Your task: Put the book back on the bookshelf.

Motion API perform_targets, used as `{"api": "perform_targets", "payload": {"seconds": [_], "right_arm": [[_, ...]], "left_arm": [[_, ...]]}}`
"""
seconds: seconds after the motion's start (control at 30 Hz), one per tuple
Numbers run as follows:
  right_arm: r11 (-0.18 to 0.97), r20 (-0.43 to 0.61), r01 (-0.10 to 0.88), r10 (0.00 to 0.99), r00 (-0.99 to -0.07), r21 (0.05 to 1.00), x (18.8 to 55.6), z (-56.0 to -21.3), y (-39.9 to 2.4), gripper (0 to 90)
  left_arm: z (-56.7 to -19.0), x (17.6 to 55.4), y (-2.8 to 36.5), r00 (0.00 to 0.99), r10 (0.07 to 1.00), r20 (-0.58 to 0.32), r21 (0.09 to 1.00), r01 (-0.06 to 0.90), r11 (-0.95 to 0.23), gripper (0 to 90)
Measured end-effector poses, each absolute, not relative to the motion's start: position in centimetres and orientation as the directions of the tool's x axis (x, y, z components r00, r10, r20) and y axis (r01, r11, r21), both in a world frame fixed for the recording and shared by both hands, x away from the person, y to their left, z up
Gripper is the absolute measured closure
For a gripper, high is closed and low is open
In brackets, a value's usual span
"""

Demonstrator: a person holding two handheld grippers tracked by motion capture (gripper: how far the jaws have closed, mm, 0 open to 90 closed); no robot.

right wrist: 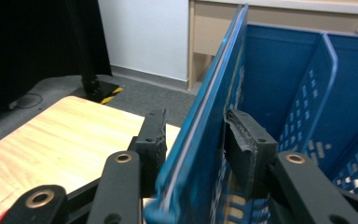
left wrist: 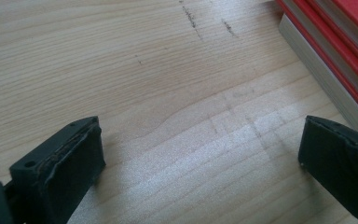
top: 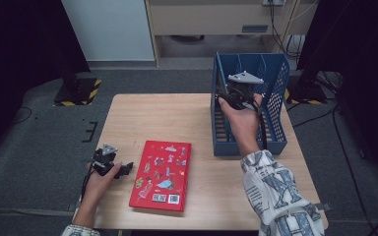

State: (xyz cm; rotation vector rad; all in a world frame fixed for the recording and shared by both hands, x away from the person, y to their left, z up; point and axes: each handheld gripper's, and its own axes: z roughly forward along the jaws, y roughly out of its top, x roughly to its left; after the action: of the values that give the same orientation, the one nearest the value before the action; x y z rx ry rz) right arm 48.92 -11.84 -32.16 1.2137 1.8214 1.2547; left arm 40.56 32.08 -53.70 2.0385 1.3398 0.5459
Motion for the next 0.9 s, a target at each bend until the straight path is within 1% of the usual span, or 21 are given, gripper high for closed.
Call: {"api": "perform_targets", "payload": {"seconds": [0.4, 0.6, 0.77, 0.9], "right_arm": [[0.151, 0.021, 0.362, 0.903, -0.429, 0.920, 48.53, -32.63, -11.75, 58.5], [0.165, 0.012, 0.354, 0.893, -0.449, 0.921, 48.20, -32.86, -11.25, 57.8], [0.163, 0.019, 0.361, 0.893, -0.450, 0.918, 48.43, -32.81, -11.33, 57.3], [0.164, 0.024, 0.366, 0.889, -0.458, 0.916, 48.54, -32.86, -11.32, 51.5]], "left_arm": [[-53.68, 40.59, 32.09, 0.397, 0.918, -0.001, 0.698, 0.657, -0.284, 0.0], [-53.68, 40.60, 32.09, 0.398, 0.918, -0.001, 0.698, 0.657, -0.284, 0.0], [-53.68, 40.63, 32.11, 0.398, 0.917, -0.003, 0.698, 0.658, -0.283, 0.0], [-53.68, 40.66, 32.11, 0.398, 0.917, -0.002, 0.698, 0.657, -0.283, 0.0]]}}
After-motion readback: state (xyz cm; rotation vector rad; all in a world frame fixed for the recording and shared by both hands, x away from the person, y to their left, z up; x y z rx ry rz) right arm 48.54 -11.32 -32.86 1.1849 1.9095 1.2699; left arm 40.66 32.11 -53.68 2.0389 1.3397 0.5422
